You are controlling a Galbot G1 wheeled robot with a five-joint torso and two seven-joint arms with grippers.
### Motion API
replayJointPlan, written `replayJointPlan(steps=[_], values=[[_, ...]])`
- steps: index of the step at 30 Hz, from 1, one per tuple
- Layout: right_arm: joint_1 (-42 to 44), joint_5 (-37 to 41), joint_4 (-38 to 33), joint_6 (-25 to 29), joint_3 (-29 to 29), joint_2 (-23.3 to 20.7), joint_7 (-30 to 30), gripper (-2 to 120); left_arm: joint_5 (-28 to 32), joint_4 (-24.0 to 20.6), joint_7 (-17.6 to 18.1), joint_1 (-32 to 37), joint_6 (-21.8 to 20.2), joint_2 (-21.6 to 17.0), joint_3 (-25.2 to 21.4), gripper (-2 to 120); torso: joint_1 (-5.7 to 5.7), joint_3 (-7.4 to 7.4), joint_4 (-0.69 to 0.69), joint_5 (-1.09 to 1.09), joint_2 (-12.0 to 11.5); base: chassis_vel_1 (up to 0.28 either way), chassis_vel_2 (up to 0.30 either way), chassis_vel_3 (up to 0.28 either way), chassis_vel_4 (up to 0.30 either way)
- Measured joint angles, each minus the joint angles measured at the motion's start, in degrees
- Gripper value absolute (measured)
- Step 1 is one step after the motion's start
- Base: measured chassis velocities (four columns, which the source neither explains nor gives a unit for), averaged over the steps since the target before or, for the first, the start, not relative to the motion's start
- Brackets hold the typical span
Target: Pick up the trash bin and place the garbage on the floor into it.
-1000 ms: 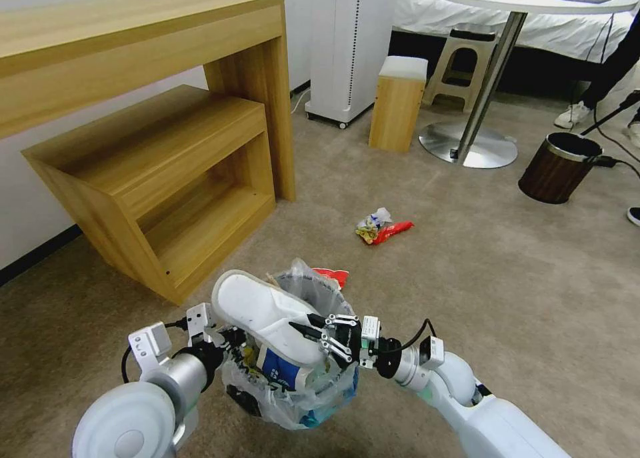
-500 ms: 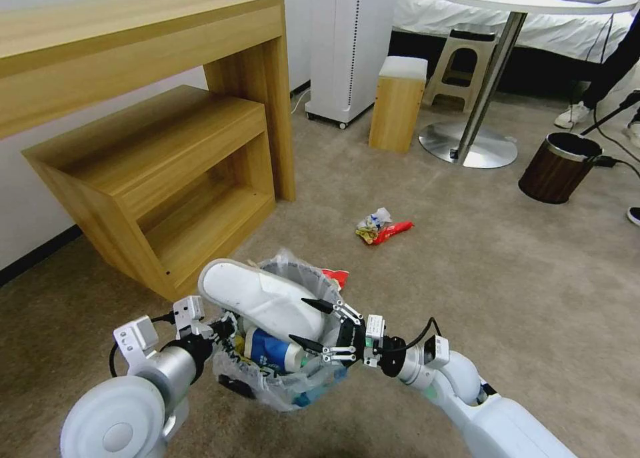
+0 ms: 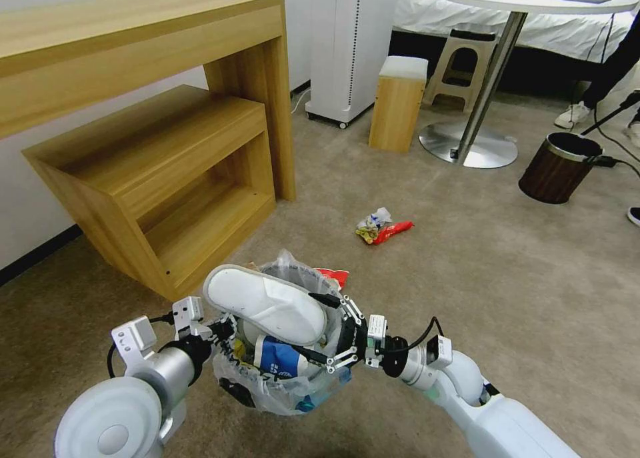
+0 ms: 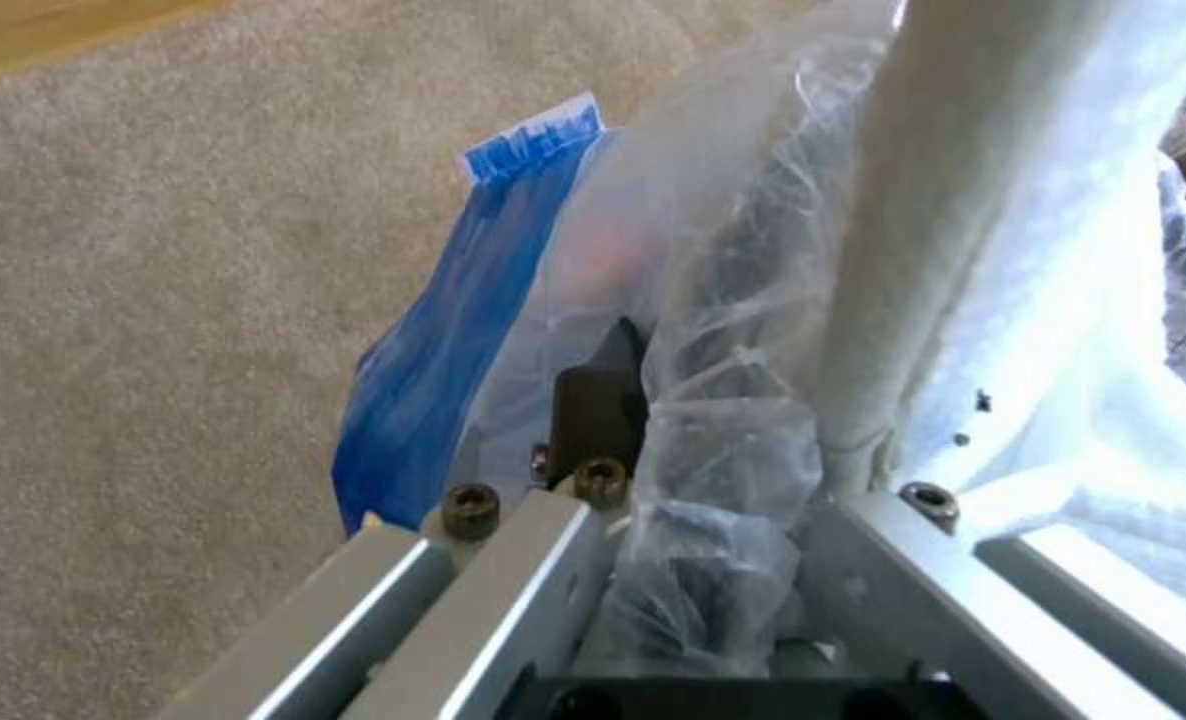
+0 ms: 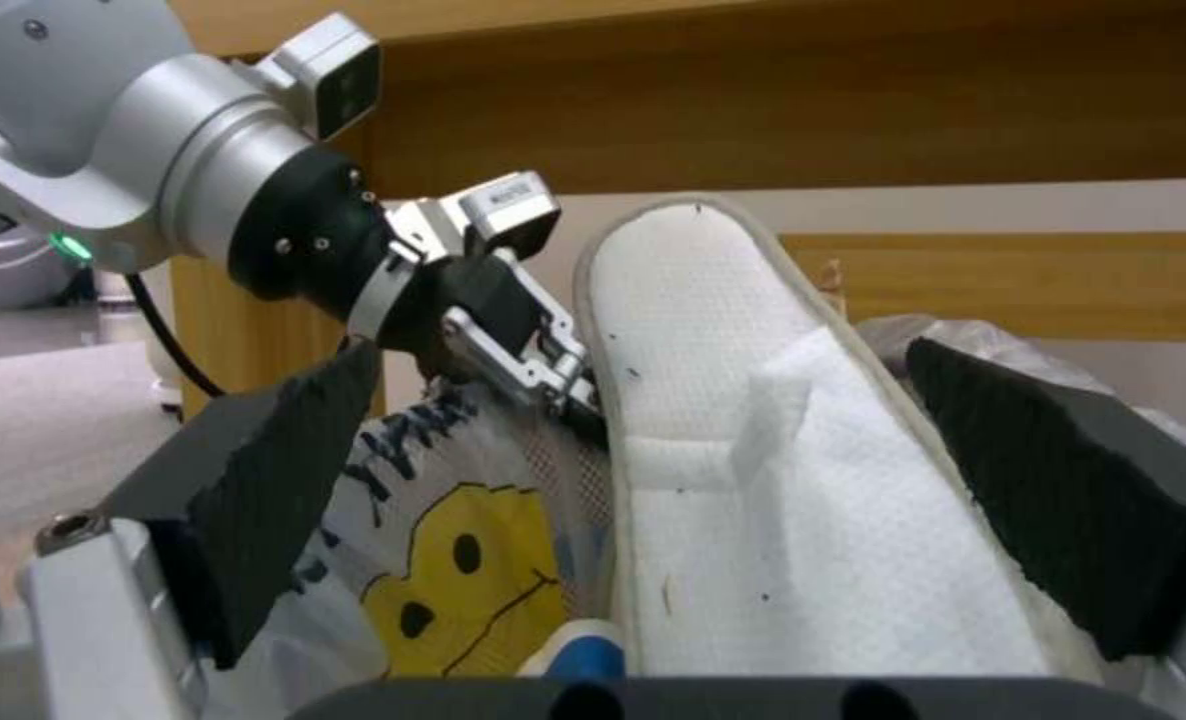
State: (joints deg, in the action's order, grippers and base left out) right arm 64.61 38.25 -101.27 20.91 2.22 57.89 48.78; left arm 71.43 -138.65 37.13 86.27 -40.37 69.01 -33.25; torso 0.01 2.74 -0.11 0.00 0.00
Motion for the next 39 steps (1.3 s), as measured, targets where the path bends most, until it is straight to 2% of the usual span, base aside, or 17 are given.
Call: replayJointPlan(steps=[7,12,18,19,20,21,24,25,27,28,31,39], values=[[0.4,0.5,-1.9,0.2,0.7,-0.2,-0.7,100,0.0,0.8,0.0,-0.3,0.1,-0.1,-0.5,1,0.00,0.00,0.00,0.00,0.0,0.000,0.000,0.000,0.000],[0.4,5.6,-5.3,0.2,2.6,0.0,-4.2,100,-0.6,2.4,0.0,-0.5,0.6,0.0,-1.8,1,0.00,0.00,0.00,0.00,0.0,0.000,0.000,0.000,0.000],[0.5,7.6,-7.8,0.1,4.6,0.0,-6.3,100,-0.8,2.7,0.7,-0.5,0.7,-0.2,-2.8,1,0.00,0.00,0.01,-0.01,0.0,0.000,0.000,0.000,0.000],[0.8,7.4,-8.3,0.0,5.0,0.0,-7.4,100,-0.6,2.8,1.2,-0.7,0.7,-0.2,-3.1,1,0.00,0.00,0.00,-0.01,0.0,0.000,0.000,0.000,0.000],[1.5,5.2,-9.3,-1.1,6.1,0.0,-11.7,100,-0.4,2.8,2.4,-0.9,0.8,-0.2,-4.0,1,0.00,0.00,0.00,0.00,0.0,0.000,0.000,0.000,0.000],[1.5,5.2,-9.3,-1.1,6.1,0.0,-11.7,100,-0.4,2.8,2.4,-0.9,0.8,-0.2,-4.0,1,0.00,0.00,0.00,0.00,0.0,0.000,0.000,0.000,0.000],[3.5,-1.8,-10.5,-4.3,9.8,0.3,-24.8,100,-0.7,3.0,4.1,-1.0,1.3,-0.3,-6.0,1,0.00,0.00,0.00,0.00,0.0,0.000,0.000,0.000,0.000],[3.5,-1.8,-10.5,-4.3,9.8,0.3,-24.8,100,-0.7,3.0,4.1,-1.0,1.3,-0.3,-6.0,1,0.00,0.00,0.00,0.00,0.0,0.000,0.000,0.000,0.000],[4.3,-4.1,-9.8,-4.1,12.4,0.6,-33.1,100,-1.7,3.1,4.3,-0.8,1.5,-0.3,-7.1,1,0.00,0.00,0.00,0.00,0.0,0.000,0.000,0.000,0.000],[4.7,-4.2,-9.3,-3.9,13.5,0.7,-35.3,100,-2.2,3.1,4.3,-0.6,1.6,-0.3,-7.3,1,0.00,0.00,0.00,0.01,0.0,0.000,0.000,0.000,0.000],[5.5,-4.4,-7.7,-3.8,16.9,1.1,-37.5,100,-3.2,2.9,4.2,-0.2,1.7,0.0,-7.2,1,0.00,0.00,0.01,-0.02,0.0,0.000,0.000,0.000,0.000],[7.6,-5.9,-0.3,-0.6,24.2,2.8,-37.7,100,-5.6,2.2,4.1,0.6,1.7,0.8,-6.4,1,0.00,0.00,0.00,0.01,0.0,0.000,0.000,0.000,0.000]])
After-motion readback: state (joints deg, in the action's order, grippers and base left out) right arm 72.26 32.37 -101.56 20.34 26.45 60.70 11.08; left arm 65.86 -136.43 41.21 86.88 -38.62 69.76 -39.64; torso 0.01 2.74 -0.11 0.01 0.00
